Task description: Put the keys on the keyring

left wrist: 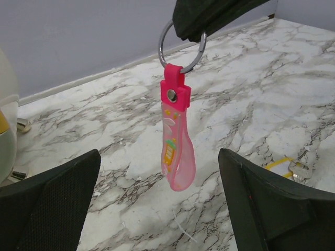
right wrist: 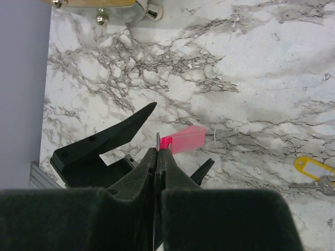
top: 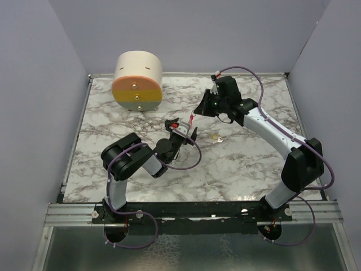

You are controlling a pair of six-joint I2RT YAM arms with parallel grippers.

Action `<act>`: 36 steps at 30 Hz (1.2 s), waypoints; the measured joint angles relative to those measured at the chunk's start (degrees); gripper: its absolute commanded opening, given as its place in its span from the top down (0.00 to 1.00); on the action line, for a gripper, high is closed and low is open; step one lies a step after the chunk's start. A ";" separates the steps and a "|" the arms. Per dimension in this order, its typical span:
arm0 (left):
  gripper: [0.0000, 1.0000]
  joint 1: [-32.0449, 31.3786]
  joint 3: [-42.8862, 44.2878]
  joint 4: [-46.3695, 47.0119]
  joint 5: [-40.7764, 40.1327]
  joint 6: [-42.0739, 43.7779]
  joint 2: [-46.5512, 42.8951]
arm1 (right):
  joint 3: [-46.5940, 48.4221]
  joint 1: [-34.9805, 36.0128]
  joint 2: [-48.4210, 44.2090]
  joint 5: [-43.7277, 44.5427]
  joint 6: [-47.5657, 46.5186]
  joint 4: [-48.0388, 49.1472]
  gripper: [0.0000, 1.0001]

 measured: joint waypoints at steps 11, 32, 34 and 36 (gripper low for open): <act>0.01 -0.98 1.55 0.02 -1.57 1.60 1.55 | -2.19 0.00 -1.01 -1.11 -0.22 1.03 0.99; 0.12 11.28 -2.67 -3.89 29.64 -30.03 -14.40 | -4.26 -1.99 -3.61 -0.79 -3.15 2.56 0.99; 0.12 11.15 -2.64 -3.98 30.34 -30.03 -14.40 | -4.28 -1.99 -3.85 -0.81 -3.15 2.60 0.99; 0.12 10.34 -2.67 -4.44 29.73 -28.65 -14.40 | -4.28 -1.99 -4.09 -0.92 -3.13 2.71 0.99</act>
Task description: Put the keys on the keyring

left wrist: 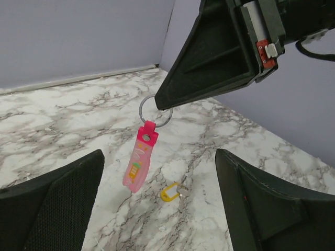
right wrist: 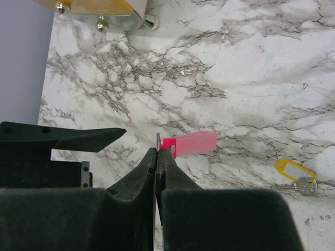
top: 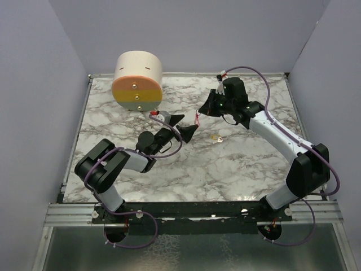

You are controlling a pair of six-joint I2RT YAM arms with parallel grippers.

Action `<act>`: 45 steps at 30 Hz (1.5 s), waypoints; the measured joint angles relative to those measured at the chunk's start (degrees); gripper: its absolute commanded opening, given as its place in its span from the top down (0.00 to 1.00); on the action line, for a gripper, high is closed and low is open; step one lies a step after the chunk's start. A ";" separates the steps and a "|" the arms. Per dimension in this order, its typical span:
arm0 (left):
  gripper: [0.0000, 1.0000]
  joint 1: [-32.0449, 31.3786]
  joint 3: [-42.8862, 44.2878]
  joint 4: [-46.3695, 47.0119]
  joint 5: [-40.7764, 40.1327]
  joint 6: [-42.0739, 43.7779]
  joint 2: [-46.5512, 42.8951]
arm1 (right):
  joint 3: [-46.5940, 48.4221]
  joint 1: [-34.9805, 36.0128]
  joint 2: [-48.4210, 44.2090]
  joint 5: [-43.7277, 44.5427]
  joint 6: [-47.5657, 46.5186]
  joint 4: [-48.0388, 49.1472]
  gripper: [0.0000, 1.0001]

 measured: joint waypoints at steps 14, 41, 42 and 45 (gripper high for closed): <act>0.27 -9.05 4.90 -4.61 -22.97 20.50 3.80 | 0.00 0.00 -1.14 -1.60 0.04 0.24 0.99; 0.63 -11.63 8.17 4.37 -29.29 30.69 12.13 | -2.58 0.00 -2.38 -3.96 0.00 0.22 0.99; 0.65 -11.74 8.17 4.39 -29.16 30.91 12.31 | -2.58 0.00 -2.38 -4.04 -0.02 0.20 0.99; 0.68 -11.76 8.17 4.44 -28.52 31.21 12.79 | -2.58 0.00 -2.38 -4.13 -0.24 -0.13 0.99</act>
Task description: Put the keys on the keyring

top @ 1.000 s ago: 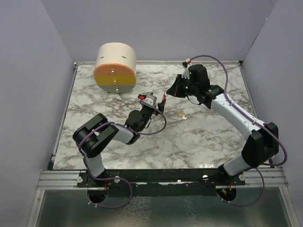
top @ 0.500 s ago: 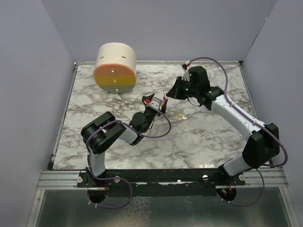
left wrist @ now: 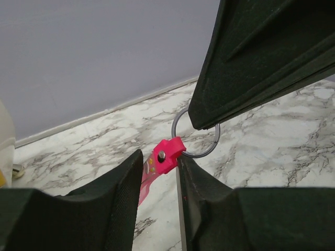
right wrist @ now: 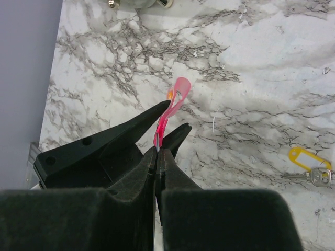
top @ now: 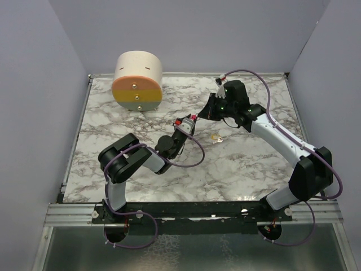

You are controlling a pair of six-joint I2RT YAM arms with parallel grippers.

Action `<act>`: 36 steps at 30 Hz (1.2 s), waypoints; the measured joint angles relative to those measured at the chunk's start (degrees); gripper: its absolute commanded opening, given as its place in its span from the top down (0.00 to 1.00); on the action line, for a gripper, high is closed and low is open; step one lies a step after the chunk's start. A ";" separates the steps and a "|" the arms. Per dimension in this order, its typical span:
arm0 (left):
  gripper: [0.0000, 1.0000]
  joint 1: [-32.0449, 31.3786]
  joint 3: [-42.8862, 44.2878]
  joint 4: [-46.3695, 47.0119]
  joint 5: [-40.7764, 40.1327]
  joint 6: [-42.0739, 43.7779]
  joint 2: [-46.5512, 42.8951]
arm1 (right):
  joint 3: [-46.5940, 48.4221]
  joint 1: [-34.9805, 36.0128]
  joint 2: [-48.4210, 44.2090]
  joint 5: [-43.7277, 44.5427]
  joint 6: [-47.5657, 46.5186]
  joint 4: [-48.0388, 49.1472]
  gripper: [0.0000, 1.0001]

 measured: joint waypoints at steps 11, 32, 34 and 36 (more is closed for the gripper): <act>0.96 0.00 -2.25 0.02 4.26 0.26 0.20 | 0.00 0.00 0.00 0.00 -1.97 -1.42 0.99; 0.65 -0.26 -4.15 0.04 7.45 -0.52 0.20 | -0.94 0.00 -0.90 -1.07 -4.11 -3.54 0.99; 0.66 -0.26 -3.96 0.07 7.65 -0.61 0.20 | -0.94 0.00 -0.98 -1.31 -4.28 -3.52 0.99; 0.65 -0.26 -3.67 0.07 7.76 -0.68 0.20 | -0.94 0.00 -0.98 -1.42 -4.28 -3.54 0.99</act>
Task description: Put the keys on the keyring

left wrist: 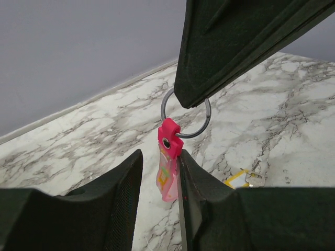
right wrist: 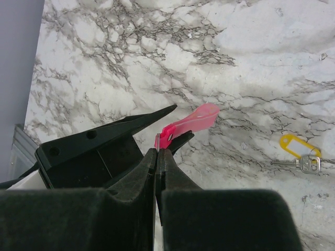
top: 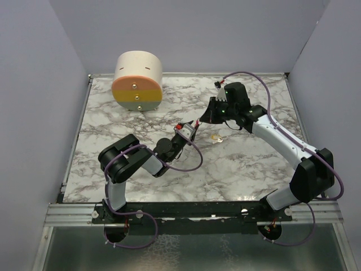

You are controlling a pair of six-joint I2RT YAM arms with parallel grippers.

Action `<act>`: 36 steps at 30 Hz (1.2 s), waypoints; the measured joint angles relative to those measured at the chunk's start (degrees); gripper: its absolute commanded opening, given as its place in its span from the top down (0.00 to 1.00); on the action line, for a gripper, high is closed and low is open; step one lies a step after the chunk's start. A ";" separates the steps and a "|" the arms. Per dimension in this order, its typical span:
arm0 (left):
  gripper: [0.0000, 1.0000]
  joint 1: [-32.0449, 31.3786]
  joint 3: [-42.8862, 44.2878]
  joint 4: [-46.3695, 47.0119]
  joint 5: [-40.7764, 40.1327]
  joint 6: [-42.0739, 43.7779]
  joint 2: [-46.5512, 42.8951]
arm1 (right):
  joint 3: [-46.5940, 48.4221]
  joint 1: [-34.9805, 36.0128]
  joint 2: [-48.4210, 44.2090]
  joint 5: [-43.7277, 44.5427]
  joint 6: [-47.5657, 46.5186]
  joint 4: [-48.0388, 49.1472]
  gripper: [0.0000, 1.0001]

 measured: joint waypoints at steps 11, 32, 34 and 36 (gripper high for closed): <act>0.79 -0.02 1.57 -0.02 1.07 -0.68 0.26 | -0.76 0.00 0.00 -0.39 0.00 0.04 0.99; 1.00 -0.11 -1.29 0.00 1.33 -0.42 0.28 | -0.76 0.00 0.00 -0.26 -3.04 -0.48 0.99; 1.00 -0.11 -1.66 0.00 1.29 -0.44 0.15 | -0.76 0.00 0.00 -0.24 -3.52 -0.74 0.99; 1.00 -0.11 -2.19 0.00 1.14 -0.63 -0.37 | -0.79 0.00 0.00 -0.26 -4.11 -0.81 0.99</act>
